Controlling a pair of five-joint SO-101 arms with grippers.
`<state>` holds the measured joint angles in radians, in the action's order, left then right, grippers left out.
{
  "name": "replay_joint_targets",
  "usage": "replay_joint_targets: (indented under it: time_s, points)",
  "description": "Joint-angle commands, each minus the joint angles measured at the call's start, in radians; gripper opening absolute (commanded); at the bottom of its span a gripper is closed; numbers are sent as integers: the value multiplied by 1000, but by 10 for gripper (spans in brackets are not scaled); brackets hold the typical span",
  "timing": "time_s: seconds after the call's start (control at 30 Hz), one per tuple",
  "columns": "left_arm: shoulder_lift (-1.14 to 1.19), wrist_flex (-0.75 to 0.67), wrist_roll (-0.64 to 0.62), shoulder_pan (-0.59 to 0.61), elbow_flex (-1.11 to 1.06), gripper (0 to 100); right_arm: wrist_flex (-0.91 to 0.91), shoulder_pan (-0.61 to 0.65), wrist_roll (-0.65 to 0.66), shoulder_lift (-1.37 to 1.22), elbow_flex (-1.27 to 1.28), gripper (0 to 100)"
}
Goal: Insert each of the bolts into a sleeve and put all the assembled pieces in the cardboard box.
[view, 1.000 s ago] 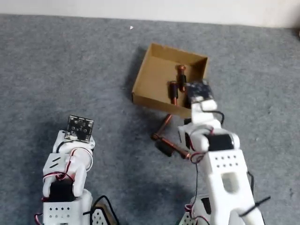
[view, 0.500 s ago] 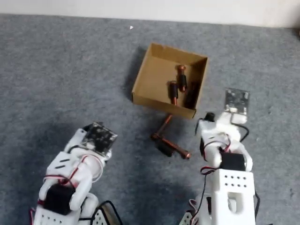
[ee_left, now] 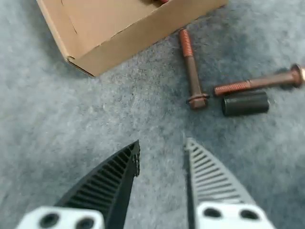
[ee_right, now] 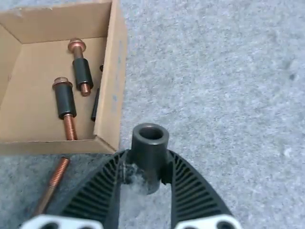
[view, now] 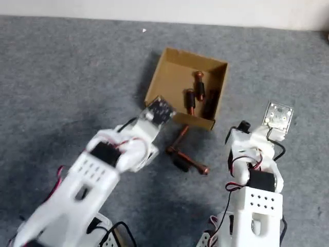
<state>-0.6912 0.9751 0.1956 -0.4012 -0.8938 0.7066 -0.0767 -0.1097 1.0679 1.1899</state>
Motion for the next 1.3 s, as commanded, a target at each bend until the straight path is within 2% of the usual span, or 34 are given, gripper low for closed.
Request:
replay_joint_targets:
  time_s: [0.0,0.27,0.43,0.7,0.93,1.27]
  points:
    - [251,-91,-86,-28,154,198,-30,-13,-9,24,-5,6]
    - [527,-218,-235,-117,283,199,-30,-13,-8,24,-5,6]
    - [676,-293,-302,-119,369,198,-30,-13,-5,24,-5,6]
    - [940,-299,-310,-120,526,178,-30,-13,-3,24,-5,6]
    - [1038,-146,-308,-125,696,5,-30,-13,-2,24,-5,6]
    - [1027,78,-315,-120,794,7,-30,-12,-2,22,-5,6]
